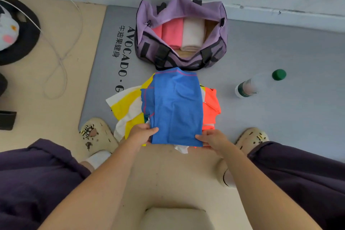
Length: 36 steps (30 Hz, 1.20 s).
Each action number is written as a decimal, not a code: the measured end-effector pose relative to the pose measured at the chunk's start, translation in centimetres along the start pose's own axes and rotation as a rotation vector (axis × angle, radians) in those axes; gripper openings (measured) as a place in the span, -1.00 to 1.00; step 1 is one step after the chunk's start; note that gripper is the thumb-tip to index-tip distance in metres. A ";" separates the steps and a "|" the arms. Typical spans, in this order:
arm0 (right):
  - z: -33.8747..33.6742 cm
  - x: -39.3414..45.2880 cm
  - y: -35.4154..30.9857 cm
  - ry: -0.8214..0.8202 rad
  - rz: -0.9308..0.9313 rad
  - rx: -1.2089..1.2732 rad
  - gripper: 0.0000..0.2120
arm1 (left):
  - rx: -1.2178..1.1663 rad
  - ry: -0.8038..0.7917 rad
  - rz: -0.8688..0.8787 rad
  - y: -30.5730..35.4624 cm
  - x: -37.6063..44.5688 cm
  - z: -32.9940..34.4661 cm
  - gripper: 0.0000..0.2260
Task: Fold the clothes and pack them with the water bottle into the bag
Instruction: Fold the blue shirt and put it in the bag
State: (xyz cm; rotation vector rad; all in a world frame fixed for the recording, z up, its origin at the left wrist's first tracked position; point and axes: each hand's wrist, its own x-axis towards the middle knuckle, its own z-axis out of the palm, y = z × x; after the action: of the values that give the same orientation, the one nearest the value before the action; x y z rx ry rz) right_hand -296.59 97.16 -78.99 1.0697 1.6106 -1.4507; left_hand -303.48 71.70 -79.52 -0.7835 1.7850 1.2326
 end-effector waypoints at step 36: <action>6.4 2.6 -9.6 0.566 -1.027 -0.935 -0.51 | -0.112 0.192 0.150 7.0 5.1 -2.2 -0.64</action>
State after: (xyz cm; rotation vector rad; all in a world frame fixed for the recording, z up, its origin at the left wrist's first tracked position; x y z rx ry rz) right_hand -306.58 90.84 -78.24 0.0181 3.0491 -0.6390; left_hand -312.37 71.72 -80.47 -0.8688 1.9725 1.4058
